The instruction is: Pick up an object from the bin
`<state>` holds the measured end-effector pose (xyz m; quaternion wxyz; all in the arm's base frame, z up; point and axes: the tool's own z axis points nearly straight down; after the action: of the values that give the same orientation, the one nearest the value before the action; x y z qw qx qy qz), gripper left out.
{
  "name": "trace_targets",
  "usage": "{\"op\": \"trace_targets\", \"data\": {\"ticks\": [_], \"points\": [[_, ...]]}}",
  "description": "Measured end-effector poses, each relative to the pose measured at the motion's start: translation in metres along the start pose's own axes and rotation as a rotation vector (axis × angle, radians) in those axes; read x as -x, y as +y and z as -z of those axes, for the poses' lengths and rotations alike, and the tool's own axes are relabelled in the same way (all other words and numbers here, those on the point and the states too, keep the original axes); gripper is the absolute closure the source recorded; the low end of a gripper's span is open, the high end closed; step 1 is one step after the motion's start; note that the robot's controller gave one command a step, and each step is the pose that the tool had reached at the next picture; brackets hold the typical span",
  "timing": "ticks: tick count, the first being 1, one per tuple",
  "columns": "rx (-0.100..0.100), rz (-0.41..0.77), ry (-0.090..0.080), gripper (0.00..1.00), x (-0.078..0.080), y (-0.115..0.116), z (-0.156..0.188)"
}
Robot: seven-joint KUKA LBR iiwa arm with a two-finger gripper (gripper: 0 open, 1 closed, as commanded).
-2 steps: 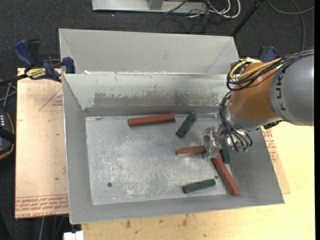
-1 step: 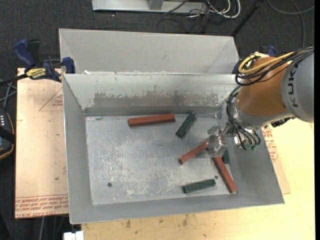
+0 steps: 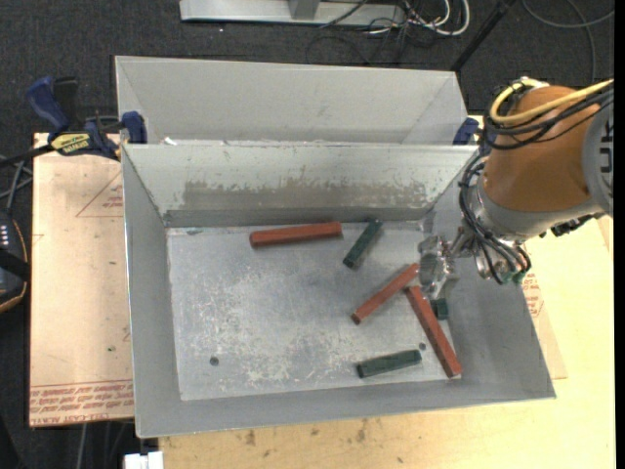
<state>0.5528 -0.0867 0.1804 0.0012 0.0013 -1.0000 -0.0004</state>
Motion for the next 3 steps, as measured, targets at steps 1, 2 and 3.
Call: {"op": "trace_targets", "data": {"ticks": [1, 2, 3], "points": [[0.000, 0.172, -0.006, 0.00, 0.0359, 0.0436, -0.1110], [0.000, 0.174, -0.005, 1.00, 0.0364, 0.0447, -0.1093], [-0.001, 0.174, -0.005, 1.00, 0.0364, 0.0447, -0.1093]]}}
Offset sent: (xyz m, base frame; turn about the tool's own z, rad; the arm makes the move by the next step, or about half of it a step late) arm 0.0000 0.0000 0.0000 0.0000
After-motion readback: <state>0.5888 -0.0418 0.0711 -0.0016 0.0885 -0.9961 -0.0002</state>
